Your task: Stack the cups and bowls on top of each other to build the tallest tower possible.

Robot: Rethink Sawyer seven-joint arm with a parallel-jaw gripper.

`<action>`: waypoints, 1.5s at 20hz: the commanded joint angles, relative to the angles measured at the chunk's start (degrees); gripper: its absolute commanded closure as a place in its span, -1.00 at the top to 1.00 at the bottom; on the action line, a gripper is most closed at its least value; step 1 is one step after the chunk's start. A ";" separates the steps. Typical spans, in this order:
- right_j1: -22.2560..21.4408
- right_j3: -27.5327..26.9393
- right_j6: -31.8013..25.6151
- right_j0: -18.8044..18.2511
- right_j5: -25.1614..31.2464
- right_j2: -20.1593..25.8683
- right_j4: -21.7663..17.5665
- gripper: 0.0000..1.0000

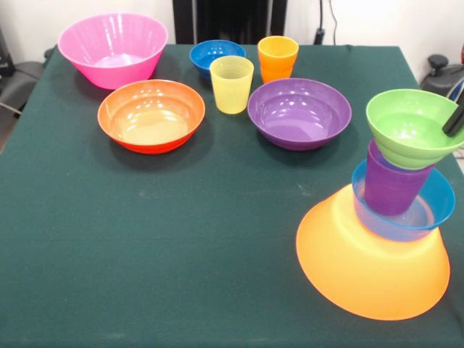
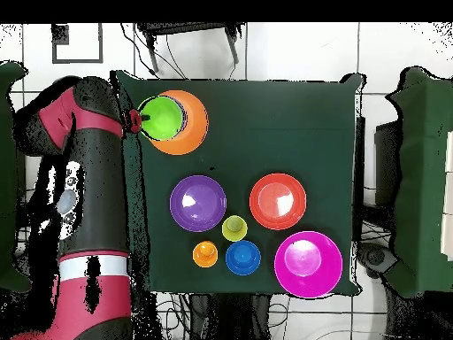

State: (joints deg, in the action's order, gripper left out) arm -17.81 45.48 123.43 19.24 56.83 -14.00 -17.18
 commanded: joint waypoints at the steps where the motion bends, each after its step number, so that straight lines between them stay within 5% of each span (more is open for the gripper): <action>1: 0.75 7.78 -13.94 -1.64 -3.74 5.47 -4.62 -1.00; 17: 1.14 8.45 -12.76 -1.55 -5.87 5.74 -4.43 -1.00; 18: 0.99 8.71 -12.84 -1.77 -6.21 6.08 -4.12 1.00; 25: 0.53 9.98 -7.36 -1.19 -4.39 5.43 -2.12 1.00; 30: -1.12 10.76 -9.23 -1.18 -3.03 5.63 -1.99 1.00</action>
State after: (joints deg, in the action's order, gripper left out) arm -18.12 49.30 123.43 18.76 52.73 -13.83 -17.19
